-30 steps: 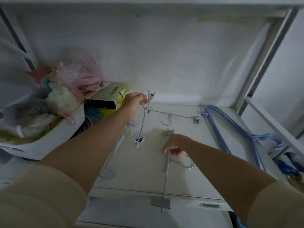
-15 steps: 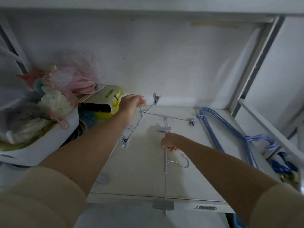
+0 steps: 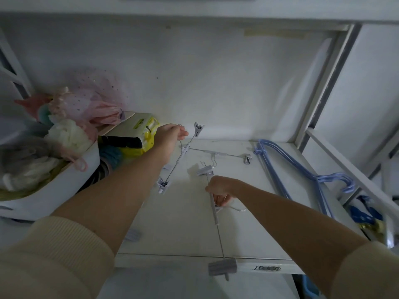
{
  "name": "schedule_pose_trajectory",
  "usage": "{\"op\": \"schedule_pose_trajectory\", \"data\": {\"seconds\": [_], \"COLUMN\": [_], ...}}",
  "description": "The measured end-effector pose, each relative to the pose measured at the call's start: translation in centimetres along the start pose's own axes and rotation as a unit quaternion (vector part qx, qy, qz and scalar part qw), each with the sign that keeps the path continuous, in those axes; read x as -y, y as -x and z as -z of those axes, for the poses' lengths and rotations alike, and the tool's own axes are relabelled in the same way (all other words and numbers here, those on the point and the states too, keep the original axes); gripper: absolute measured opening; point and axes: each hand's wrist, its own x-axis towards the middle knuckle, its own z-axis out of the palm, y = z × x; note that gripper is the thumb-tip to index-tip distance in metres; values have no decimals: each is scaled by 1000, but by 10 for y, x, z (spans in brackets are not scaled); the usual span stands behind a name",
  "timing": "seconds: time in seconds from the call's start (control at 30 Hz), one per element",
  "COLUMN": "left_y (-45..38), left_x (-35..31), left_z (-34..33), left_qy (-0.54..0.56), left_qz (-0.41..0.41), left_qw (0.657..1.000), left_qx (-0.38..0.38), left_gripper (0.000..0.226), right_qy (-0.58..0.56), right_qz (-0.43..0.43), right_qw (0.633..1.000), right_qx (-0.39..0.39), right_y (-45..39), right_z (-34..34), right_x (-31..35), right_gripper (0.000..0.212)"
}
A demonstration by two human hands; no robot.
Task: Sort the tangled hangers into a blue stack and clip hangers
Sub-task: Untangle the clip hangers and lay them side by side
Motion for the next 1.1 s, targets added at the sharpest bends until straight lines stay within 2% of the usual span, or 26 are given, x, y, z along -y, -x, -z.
{"op": "schedule_pose_trajectory", "data": {"seconds": [0.17,0.33,0.4,0.5,0.53,0.6,0.87,0.97,1.1], "left_y": [-1,-1,-2,-4,-4,-3,-1,1,5], "left_x": [3,2,2,2,2,1,0,1,0], "left_z": [-2,-6,-7,-6,-6,-6,0,1,1], "left_qy": [-12,-27,-34,-40,-41,-47,-78,-75,-96], "left_qz": [-2,-11,-9,-13,-13,-13,-22,-28,-31], "left_qw": [1000,1000,999,999,999,999,997,997,995], "left_qx": [1,9,10,13,12,9,-8,-19,-27], "left_gripper": [29,28,27,27,26,26,28,28,28], "right_qy": [-11,58,58,53,66,97,283,321,330], "right_qz": [31,-3,16,57,78,108,126,129,102], "right_qw": [997,996,995,988,986,983,923,906,910], "right_qx": [-70,-67,-84,-133,-129,-115,-230,-244,-229], "right_y": [5,8,7,7,9,9,11,16,21], "right_z": [20,40,44,48,48,50,55,63,73], "right_x": [12,23,26,29,30,27,12,9,8], "right_gripper": [32,33,44,22,22,34,27,25,27]}}
